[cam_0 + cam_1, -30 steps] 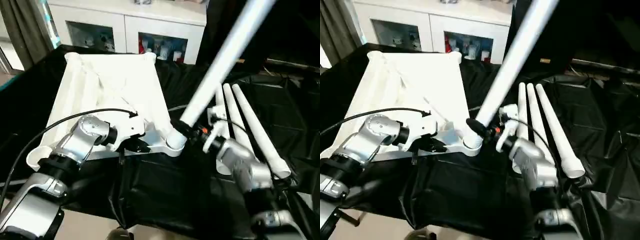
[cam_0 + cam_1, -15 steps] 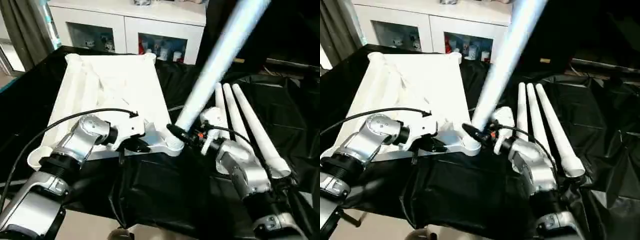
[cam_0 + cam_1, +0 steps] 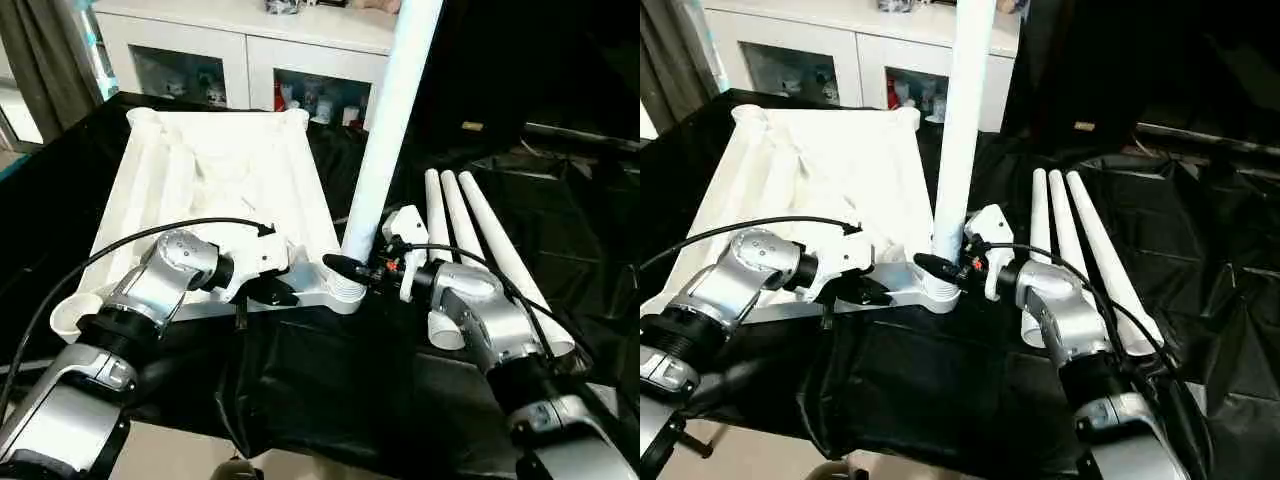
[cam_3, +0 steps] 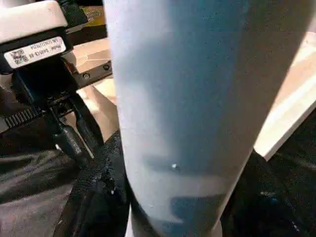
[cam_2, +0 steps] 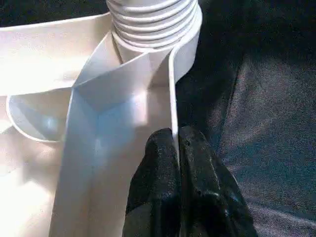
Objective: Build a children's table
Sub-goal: Insert table leg to table base
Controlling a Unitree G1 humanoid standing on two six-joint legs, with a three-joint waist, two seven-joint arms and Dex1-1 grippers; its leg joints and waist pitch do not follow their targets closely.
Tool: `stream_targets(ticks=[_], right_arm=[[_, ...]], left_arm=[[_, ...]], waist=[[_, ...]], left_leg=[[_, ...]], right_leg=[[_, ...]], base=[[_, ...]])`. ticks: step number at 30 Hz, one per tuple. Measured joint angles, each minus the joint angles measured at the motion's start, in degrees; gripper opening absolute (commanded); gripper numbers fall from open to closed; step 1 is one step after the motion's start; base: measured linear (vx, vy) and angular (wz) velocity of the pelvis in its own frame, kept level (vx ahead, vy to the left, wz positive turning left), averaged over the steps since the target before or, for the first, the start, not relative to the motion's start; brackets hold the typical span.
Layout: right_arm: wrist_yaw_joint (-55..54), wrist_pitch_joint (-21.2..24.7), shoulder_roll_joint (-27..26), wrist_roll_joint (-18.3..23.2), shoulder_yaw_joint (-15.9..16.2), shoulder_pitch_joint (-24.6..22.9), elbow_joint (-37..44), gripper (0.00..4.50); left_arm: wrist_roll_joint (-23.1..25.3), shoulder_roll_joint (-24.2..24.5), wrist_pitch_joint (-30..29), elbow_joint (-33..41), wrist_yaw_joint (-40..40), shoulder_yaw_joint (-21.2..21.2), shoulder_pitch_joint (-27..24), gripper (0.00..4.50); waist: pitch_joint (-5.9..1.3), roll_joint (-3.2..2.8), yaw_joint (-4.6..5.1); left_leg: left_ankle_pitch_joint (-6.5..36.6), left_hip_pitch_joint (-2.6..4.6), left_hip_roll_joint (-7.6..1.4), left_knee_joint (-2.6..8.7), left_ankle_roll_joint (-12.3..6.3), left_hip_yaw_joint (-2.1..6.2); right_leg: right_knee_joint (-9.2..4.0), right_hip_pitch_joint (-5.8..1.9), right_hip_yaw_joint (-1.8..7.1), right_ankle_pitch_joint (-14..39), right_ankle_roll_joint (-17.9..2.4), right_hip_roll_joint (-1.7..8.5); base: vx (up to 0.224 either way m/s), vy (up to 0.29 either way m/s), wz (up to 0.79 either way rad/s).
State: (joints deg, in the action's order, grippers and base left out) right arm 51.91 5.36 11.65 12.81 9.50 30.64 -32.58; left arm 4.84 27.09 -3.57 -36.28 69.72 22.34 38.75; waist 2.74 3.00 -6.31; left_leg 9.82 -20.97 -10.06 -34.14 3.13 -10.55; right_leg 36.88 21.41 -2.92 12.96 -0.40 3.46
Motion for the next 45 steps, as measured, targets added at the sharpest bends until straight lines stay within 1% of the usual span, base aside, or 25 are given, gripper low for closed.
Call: stream_targets(ticks=[6, 9, 13, 17, 18, 22, 24, 25, 27, 30, 34, 36, 38, 40, 45], right_arm=[[4.0, -1.8, 0.8, 0.0, 0.4, 1.5, -2.6, 1.89], [5.1, -2.3, 0.9, 0.0, 0.4, 2.3, -3.7, 1.89], [3.7, -3.0, 0.4, -0.1, 0.3, 2.5, -4.5, 1.89], [-4.6, -3.1, -1.7, -1.5, -0.7, 2.5, -4.9, 1.89], [-8.7, -3.0, -2.9, -2.0, -1.3, 2.6, -5.2, 1.89], [-20.0, -2.1, -6.1, -3.1, -3.3, 3.3, -6.3, 1.89], [-27.6, -1.4, -8.8, -3.8, -5.1, 4.9, -8.5, 1.89], [-29.0, -1.3, -9.0, -3.9, -5.4, 5.2, -8.9, 1.88], [-36.3, -1.1, -11.8, -3.9, -7.2, 7.6, -12.3, 1.88], [-43.2, -1.0, -13.8, -3.5, -9.4, 10.9, -16.9, 1.88], [-50.3, -1.0, -15.5, -3.5, -12.3, 13.9, -21.1, 1.88], [-52.2, -1.0, -15.6, -3.9, -13.0, 14.6, -22.1, 1.88], [-52.8, -1.0, -15.7, -4.0, -13.1, 14.7, -22.4, 1.88], [-53.1, -1.1, -15.9, -4.1, -13.4, 15.0, -22.8, 1.88], [-53.2, -1.3, -16.1, -4.4, -14.0, 16.4, -25.0, 1.88]], left_arm=[[-0.2, 0.3, 0.0, 0.4, 1.2, 0.0, 0.0, 0.0], [-0.5, 0.4, -0.3, 0.4, 1.6, -0.1, 0.0, 0.0], [-0.5, 0.1, -1.7, 0.4, 0.9, -0.6, 0.0, 0.0], [0.5, -1.4, -3.8, -0.9, -2.6, -1.1, 0.8, 0.0], [1.0, -2.4, -5.0, -1.9, -4.2, -1.1, 1.7, 0.0], [1.9, -5.1, -8.4, -4.5, -9.2, -1.2, 3.9, 0.0], [2.8, -7.6, -10.6, -6.6, -13.1, -1.3, 5.7, 0.0], [2.9, -8.0, -11.3, -7.0, -13.8, -1.3, 6.1, 0.0], [3.4, -10.5, -14.6, -8.7, -17.7, -1.6, 7.6, 0.0], [4.0, -13.9, -18.5, -10.3, -22.5, -2.3, 9.1, 0.0], [3.9, -18.3, -23.0, -11.3, -28.3, -4.0, 10.0, 0.0], [4.0, -19.2, -23.6, -12.1, -30.1, -4.0, 10.5, 0.0], [3.9, -19.4, -23.6, -12.4, -30.2, -4.0, 10.7, 0.0], [3.9, -19.4, -23.6, -12.5, -30.2, -4.0, 10.7, 0.0], [4.0, -19.2, -24.0, -12.5, -30.2, -4.1, 10.7, 0.0]], waist=[[-0.04, 0.04, 0.04], [-0.02, -0.08, 0.05], [0.03, -0.17, 0.1], [0.07, -0.22, 0.75], [0.1, -0.22, 1.05], [0.18, -0.35, 1.53], [0.2, -0.37, 1.7], [0.23, -0.4, 1.77], [0.25, -0.45, 2.08], [0.28, -0.49, 2.5], [0.33, -0.59, 2.92], [0.37, -0.67, 2.94], [0.36, -0.66, 2.95], [0.36, -0.65, 2.97], [0.4, -0.71, 3.12]], left_leg=[[0.0, -0.01, 0.0, 0.2, -0.01, -0.01], [0.0, 0.0, 0.0, 0.32, 0.0, -0.02], [0.0, 0.05, 0.0, 0.39, 0.0, -0.03], [0.0, 0.13, 0.01, 0.41, 0.01, -0.01], [0.0, 0.12, 0.01, 0.41, 0.01, 0.02], [0.0, 0.09, 0.06, 0.56, 0.02, 0.24], [0.0, 0.04, 0.06, 0.57, 0.02, 0.36], [0.0, 0.03, 0.06, 0.6, 0.02, 0.37], [0.0, 0.03, 0.08, 0.65, 0.02, 0.39], [0.0, 0.04, 0.16, 0.64, 0.01, 0.4], [0.1, 0.13, 0.17, 0.99, -0.02, 0.48], [0.1, 0.19, 0.23, 1.26, -0.03, 0.48], [0.1, 0.24, 0.36, 1.27, -0.05, 0.48], [0.2, 0.37, 0.62, 1.27, -0.32, 0.48], [0.3, 0.45, 0.69, 1.31, -0.46, 0.49]], right_leg=[[-0.23, -0.02, 0.0, 0.0, 0.0, -0.01], [-0.27, -0.01, 0.0, -0.2, -0.3, -0.03], [-0.28, -0.01, -0.01, -0.2, -0.4, -0.04], [-0.41, 0.02, -0.01, 0.0, -0.1, -0.04], [-0.51, 0.23, -0.05, 0.0, -0.1, -0.04], [-1.19, 0.31, -0.23, 0.0, 0.0, -0.03], [-1.55, 0.31, -0.37, 0.0, 0.0, -0.03], [-1.68, 0.31, -0.41, 0.0, 0.0, -0.02], [-2.01, 0.31, -0.54, 0.0, -0.1, 0.06], [-2.31, 0.25, -0.66, 0.0, 0.0, 0.19], [-3.36, -0.09, -1.06, 0.0, 0.0, 0.29], [-3.94, -0.31, -1.1, 0.0, 0.0, 0.31], [-3.99, -0.34, -1.12, 0.0, 0.0, 0.48], [-3.99, -0.38, -1.36, 0.0, 0.0, 0.91], [-4.39, -0.46, -1.44, 0.0, 0.0, 0.98]], base=[[0.0, 0.0, 0.0], [0.0, 0.0, 0.0], [0.0, 0.0, 0.0], [0.0, 0.0, 0.0], [-0.05, 0.01, -0.03], [0.0, 0.0, 0.0], [0.0, 0.0, 0.0], [0.0, 0.0, 0.0], [0.0, 0.0, 0.0], [0.0, 0.0, 0.0], [0.0, 0.0, 0.0], [0.0, 0.0, 0.0], [0.0, 0.0, 0.0], [0.0, 0.0, 0.0], [0.0, 0.0, 0.0]])
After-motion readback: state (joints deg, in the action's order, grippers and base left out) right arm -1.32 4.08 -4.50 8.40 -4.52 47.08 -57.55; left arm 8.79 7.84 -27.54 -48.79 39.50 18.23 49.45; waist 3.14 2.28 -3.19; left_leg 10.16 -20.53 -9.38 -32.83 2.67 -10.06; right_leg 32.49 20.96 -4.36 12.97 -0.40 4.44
